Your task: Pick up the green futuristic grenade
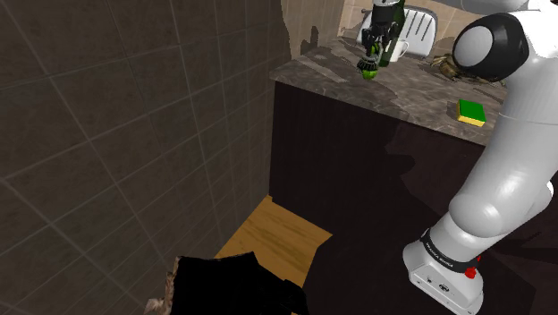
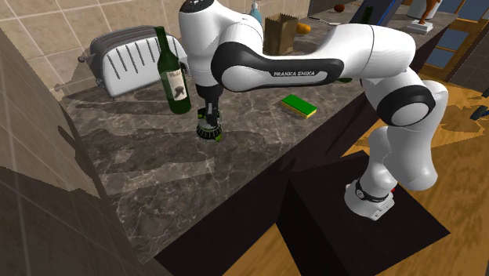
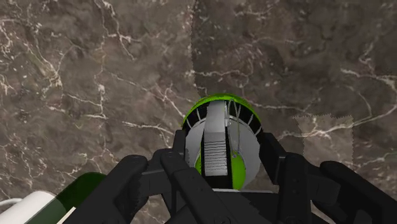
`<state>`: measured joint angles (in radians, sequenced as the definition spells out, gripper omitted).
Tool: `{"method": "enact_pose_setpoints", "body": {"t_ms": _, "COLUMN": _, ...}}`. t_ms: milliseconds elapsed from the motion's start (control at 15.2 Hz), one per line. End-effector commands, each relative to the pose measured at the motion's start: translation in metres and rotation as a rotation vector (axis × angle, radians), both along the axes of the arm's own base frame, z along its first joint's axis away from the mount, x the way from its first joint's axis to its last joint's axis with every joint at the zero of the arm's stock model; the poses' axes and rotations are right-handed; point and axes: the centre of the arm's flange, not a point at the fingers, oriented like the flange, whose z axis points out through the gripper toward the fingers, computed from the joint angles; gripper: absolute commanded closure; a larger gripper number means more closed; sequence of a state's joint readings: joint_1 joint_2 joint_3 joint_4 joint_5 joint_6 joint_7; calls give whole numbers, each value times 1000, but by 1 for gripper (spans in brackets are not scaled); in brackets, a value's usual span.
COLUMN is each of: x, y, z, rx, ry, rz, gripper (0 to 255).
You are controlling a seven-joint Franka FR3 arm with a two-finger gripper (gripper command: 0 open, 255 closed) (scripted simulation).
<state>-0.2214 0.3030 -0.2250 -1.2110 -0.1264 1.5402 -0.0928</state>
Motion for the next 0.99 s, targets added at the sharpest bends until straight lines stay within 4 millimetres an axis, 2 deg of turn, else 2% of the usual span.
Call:
{"method": "enact_pose_setpoints", "body": {"t_ms": 0, "x": 0, "y": 0, "z": 10, "rx": 0, "ry": 0, "rz": 0, "gripper": 255}}
{"method": "enact_pose_setpoints", "body": {"t_ms": 792, "x": 0, "y": 0, "z": 73, "rx": 0, "ry": 0, "rz": 0, "gripper": 255}}
{"method": "enact_pose_setpoints", "body": {"t_ms": 924, "x": 0, "y": 0, "z": 74, "rx": 0, "ry": 0, "rz": 0, "gripper": 255}}
